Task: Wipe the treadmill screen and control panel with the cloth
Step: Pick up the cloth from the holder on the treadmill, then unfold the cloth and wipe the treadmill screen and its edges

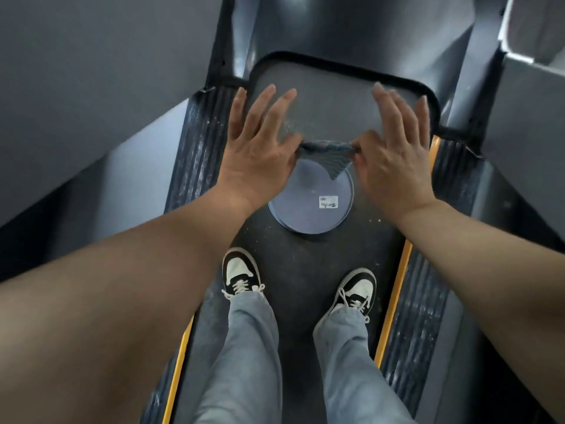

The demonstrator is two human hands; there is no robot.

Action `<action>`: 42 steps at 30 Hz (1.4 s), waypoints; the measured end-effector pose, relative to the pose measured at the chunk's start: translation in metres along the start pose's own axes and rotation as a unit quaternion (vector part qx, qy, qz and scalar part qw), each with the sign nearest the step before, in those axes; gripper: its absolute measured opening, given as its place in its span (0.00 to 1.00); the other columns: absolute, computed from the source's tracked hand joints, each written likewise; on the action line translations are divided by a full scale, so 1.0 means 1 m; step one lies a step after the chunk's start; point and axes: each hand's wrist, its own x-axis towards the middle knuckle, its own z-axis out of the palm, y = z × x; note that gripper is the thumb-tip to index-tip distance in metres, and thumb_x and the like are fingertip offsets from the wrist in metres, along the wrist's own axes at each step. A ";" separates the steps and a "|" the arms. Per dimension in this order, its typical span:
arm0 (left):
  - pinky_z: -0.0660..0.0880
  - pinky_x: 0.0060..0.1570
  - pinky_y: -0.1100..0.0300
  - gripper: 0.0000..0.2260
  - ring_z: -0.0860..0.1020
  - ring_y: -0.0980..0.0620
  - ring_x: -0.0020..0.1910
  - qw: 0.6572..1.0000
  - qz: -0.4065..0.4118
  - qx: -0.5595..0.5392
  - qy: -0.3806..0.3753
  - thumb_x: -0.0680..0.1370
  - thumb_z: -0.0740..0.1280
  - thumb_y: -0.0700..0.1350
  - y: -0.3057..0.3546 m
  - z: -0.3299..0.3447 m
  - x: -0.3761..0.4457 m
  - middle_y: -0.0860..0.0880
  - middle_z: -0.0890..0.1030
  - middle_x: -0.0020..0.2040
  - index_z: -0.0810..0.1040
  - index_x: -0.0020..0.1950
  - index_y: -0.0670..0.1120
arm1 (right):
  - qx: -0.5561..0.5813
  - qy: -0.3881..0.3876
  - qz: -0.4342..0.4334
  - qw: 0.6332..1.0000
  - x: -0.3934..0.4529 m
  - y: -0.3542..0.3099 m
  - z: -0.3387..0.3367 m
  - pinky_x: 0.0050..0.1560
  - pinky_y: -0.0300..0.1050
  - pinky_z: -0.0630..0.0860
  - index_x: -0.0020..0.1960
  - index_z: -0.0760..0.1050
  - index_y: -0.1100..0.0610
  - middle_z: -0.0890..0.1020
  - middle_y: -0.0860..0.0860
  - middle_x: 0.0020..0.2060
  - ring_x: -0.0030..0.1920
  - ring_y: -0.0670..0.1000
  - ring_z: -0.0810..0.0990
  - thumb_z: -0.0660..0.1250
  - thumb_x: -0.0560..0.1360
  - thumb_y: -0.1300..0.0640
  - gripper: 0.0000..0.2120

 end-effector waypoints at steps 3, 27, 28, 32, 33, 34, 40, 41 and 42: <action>0.51 0.75 0.33 0.06 0.61 0.37 0.78 1.000 0.008 0.000 0.000 0.80 0.65 0.48 -0.002 -0.049 0.031 0.42 0.67 0.77 0.80 0.47 0.48 | 0.004 0.006 0.004 1.000 0.025 -0.002 -0.046 0.76 0.67 0.51 0.43 0.76 0.61 0.64 0.61 0.75 0.76 0.62 0.60 0.64 0.79 0.56 0.10; 0.55 0.77 0.38 0.05 0.68 0.41 0.73 0.982 0.132 0.079 0.110 0.79 0.64 0.43 0.022 -0.464 0.118 0.42 0.75 0.70 0.80 0.46 0.47 | 0.023 0.113 -0.096 0.989 0.084 -0.079 -0.435 0.69 0.60 0.68 0.46 0.78 0.61 0.78 0.62 0.61 0.62 0.65 0.75 0.68 0.76 0.65 0.01; 0.56 0.76 0.38 0.06 0.69 0.41 0.73 0.980 0.140 0.084 0.113 0.79 0.64 0.44 0.023 -0.475 0.118 0.42 0.75 0.70 0.80 0.46 0.47 | 0.023 0.119 -0.106 0.987 0.084 -0.082 -0.445 0.67 0.59 0.69 0.46 0.78 0.61 0.78 0.62 0.60 0.61 0.65 0.76 0.68 0.76 0.65 0.01; 0.60 0.74 0.37 0.06 0.72 0.40 0.71 0.972 0.151 0.110 0.145 0.79 0.65 0.42 0.025 -0.515 0.119 0.43 0.76 0.69 0.81 0.45 0.48 | -0.001 0.143 -0.137 0.980 0.092 -0.088 -0.483 0.64 0.59 0.70 0.46 0.79 0.59 0.79 0.60 0.60 0.60 0.63 0.76 0.71 0.74 0.64 0.02; 0.61 0.74 0.37 0.05 0.72 0.41 0.71 0.970 0.150 0.115 0.153 0.79 0.66 0.42 0.025 -0.525 0.121 0.43 0.76 0.69 0.81 0.46 0.48 | -0.010 0.150 -0.147 0.978 0.097 -0.089 -0.493 0.65 0.60 0.70 0.46 0.79 0.59 0.79 0.60 0.60 0.61 0.63 0.76 0.72 0.73 0.64 0.04; 0.61 0.73 0.37 0.04 0.72 0.41 0.72 0.969 0.150 0.118 0.156 0.78 0.67 0.42 0.025 -0.536 0.123 0.43 0.76 0.70 0.81 0.46 0.49 | -0.016 0.156 -0.158 0.975 0.102 -0.088 -0.504 0.66 0.61 0.70 0.47 0.79 0.58 0.79 0.60 0.60 0.61 0.63 0.76 0.73 0.72 0.64 0.05; 0.59 0.75 0.38 0.04 0.70 0.42 0.72 0.952 0.162 0.148 0.213 0.77 0.69 0.41 0.019 -0.608 0.170 0.44 0.76 0.69 0.81 0.46 0.49 | -0.049 0.227 -0.211 0.950 0.154 -0.078 -0.581 0.70 0.61 0.67 0.47 0.80 0.58 0.79 0.58 0.60 0.61 0.62 0.77 0.72 0.74 0.61 0.03; 0.59 0.75 0.39 0.04 0.70 0.42 0.72 0.946 0.169 0.151 0.231 0.77 0.68 0.40 0.018 -0.624 0.184 0.44 0.76 0.69 0.81 0.46 0.49 | -0.053 0.244 -0.223 0.942 0.166 -0.075 -0.596 0.70 0.61 0.67 0.46 0.80 0.58 0.80 0.59 0.60 0.61 0.62 0.77 0.72 0.74 0.61 0.02; 0.59 0.75 0.39 0.04 0.69 0.42 0.72 0.940 0.177 0.155 0.246 0.77 0.68 0.40 0.017 -0.638 0.198 0.44 0.76 0.69 0.81 0.46 0.49 | -0.054 0.261 -0.234 0.935 0.178 -0.072 -0.610 0.69 0.62 0.67 0.46 0.80 0.58 0.80 0.59 0.60 0.61 0.62 0.77 0.72 0.74 0.61 0.02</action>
